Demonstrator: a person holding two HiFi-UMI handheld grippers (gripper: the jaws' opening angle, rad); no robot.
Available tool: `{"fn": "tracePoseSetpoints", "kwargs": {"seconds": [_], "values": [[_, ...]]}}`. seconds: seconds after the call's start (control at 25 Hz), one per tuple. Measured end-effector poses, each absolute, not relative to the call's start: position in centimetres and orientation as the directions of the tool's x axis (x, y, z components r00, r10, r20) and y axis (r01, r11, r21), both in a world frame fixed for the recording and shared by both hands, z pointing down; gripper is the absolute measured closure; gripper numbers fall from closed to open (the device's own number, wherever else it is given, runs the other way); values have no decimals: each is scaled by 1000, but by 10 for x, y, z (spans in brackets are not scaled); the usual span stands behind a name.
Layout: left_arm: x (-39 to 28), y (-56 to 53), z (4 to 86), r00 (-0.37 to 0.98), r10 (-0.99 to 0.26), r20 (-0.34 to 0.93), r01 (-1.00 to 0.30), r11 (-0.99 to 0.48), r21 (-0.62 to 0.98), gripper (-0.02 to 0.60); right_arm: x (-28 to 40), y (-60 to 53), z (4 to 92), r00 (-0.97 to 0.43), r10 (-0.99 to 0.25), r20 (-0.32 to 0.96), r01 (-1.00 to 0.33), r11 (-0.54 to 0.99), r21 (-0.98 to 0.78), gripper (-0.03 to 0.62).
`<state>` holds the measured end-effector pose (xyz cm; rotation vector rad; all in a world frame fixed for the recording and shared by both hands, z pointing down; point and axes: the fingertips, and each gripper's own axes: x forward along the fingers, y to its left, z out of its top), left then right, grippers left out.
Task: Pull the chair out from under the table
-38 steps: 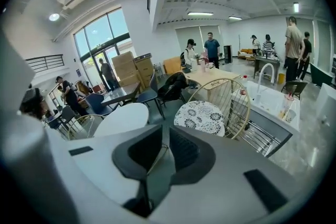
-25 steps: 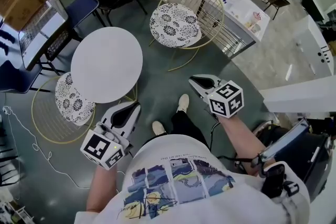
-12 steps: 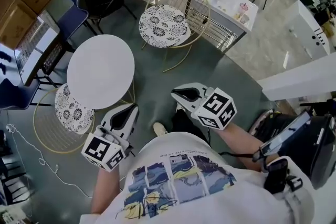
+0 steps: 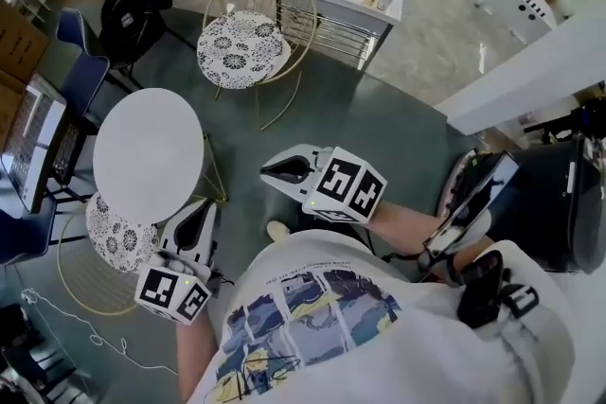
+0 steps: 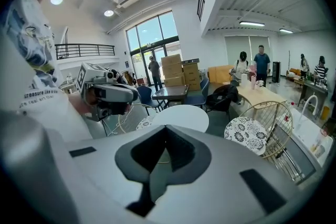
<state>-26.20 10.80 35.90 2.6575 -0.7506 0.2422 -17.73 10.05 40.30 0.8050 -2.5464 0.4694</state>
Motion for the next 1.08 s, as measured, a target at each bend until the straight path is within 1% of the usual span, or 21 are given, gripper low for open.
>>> {"fn": "tracePoseSetpoints", "kwargs": {"seconds": [0.44,0.6,0.8,1.08], "values": [[-265,117,362,839,-477,261,-541,-781,313,571,-183,110,407,-755,-422,502,-578,790,-206,583],[-262,117,368,844,-464,269,-533,-783,322,571,-175,109,410,-747,-429,508,-592,777,-214,583],[-252,100,373,846,-465,262,-531,-779,333,571,-142,89,415,-712,-458,532,-630,751,-196,583],[-239,54,399,836,-458,302,-543,-769,337,571,-74,9,438,-652,-519,553,-704,684,-189,583]]}}
